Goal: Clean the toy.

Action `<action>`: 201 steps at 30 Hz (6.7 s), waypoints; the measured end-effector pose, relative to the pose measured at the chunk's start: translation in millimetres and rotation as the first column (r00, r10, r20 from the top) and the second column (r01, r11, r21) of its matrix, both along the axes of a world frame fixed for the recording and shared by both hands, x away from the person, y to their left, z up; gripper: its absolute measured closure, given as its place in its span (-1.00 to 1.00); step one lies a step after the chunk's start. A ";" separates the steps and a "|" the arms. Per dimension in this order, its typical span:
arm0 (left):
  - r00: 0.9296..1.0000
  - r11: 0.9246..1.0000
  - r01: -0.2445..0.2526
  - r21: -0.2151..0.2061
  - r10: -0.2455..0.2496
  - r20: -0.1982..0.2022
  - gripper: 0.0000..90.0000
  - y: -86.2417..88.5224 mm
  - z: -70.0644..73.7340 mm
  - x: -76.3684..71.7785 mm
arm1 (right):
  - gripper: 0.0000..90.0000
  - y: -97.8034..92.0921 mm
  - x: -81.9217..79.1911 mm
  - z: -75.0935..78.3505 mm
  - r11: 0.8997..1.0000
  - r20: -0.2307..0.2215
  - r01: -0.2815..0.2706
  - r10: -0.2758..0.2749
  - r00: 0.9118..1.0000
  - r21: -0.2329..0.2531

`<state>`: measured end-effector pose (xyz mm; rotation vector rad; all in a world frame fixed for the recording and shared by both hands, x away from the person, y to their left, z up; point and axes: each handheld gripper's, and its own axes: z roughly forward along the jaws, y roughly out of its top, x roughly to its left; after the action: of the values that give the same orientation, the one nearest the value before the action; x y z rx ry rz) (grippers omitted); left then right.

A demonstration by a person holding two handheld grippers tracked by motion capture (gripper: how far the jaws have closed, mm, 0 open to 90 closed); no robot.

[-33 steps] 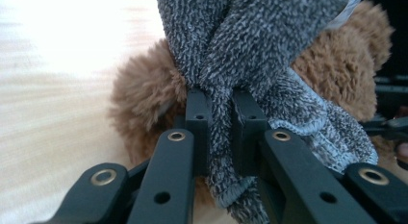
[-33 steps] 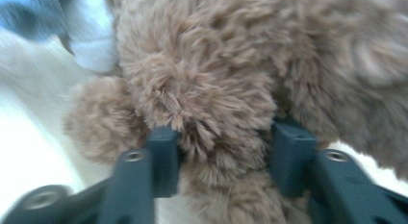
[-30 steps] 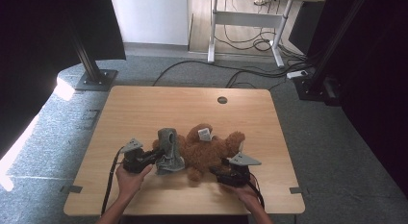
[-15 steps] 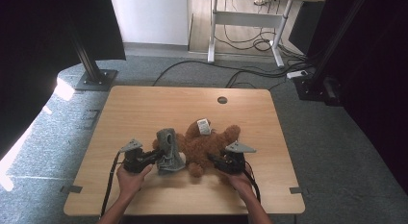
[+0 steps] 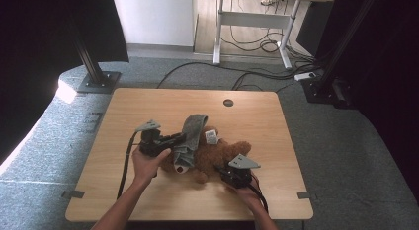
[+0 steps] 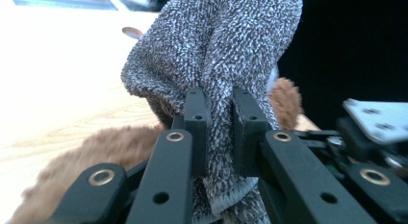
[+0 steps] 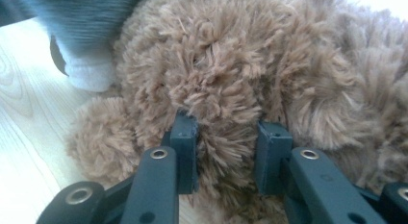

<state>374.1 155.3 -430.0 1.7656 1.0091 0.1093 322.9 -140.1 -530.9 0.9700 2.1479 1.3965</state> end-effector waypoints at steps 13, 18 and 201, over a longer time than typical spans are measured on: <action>0.996 1.000 -0.002 -0.003 0.002 -0.090 0.76 1.5 -48.8 9.3 | -0.14 -9.3 -2.6 4.4 0.998 -0.026 -0.001 0.003 1.000 0.058; 0.998 1.000 0.001 -0.017 -0.002 -0.061 0.78 3.8 -54.4 -1.6 | -0.46 -29.0 -4.9 15.7 0.980 -0.066 0.045 -0.033 0.997 0.192; 0.998 0.997 -0.044 0.058 0.047 -0.043 0.82 21.4 -16.1 12.6 | 0.36 -56.5 -4.1 20.8 0.995 0.113 0.084 -0.089 0.990 0.052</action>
<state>386.7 176.7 -446.1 1.8043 1.0878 0.1299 318.8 -196.6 -510.1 0.9636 1.9743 1.4311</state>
